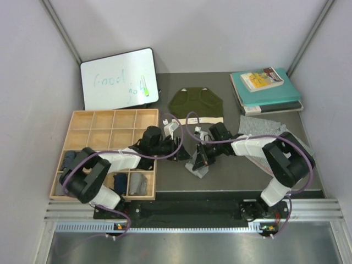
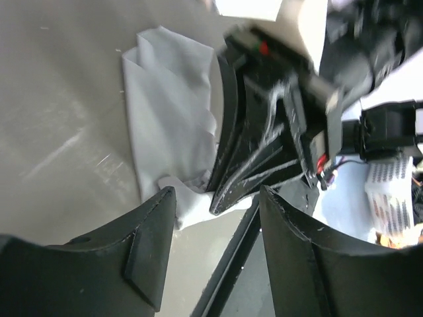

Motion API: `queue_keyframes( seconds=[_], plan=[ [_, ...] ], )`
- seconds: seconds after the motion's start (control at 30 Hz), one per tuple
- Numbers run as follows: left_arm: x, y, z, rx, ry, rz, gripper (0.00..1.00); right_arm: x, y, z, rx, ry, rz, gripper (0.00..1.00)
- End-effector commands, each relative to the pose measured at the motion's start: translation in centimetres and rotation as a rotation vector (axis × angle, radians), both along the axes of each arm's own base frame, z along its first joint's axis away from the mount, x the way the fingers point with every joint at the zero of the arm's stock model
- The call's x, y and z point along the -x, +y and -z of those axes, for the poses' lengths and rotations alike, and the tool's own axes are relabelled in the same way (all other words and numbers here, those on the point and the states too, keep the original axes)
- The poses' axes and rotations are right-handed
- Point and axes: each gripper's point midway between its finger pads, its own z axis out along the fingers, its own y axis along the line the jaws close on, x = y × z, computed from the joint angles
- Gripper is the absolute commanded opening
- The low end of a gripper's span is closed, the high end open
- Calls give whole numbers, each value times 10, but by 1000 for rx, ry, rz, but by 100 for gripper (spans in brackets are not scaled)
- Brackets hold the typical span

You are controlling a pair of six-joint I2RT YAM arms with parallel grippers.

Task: Roll the underwear
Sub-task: Roll the underwear to the center of the board.

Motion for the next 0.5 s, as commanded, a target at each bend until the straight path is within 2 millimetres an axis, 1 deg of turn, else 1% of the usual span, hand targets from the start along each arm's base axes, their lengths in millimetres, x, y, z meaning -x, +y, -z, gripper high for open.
queue_keyframes(
  seconds=[0.0,0.1,0.2,0.33,0.47],
  plan=[
    [3,-17,-7,108,-75,79,59,-15,6,-21,-87,12,-49,0],
    [-2,-19,3,94,-78,64,59,-23,2,-18,-101,42,-37,0],
    [-6,-21,11,80,-69,50,60,-26,-2,-13,-100,56,-33,0],
    [-8,-23,16,81,-66,47,59,-34,-9,-9,-98,68,-8,0],
    [-7,-23,22,72,-59,48,58,-37,-12,-4,-91,75,3,0]
  ],
)
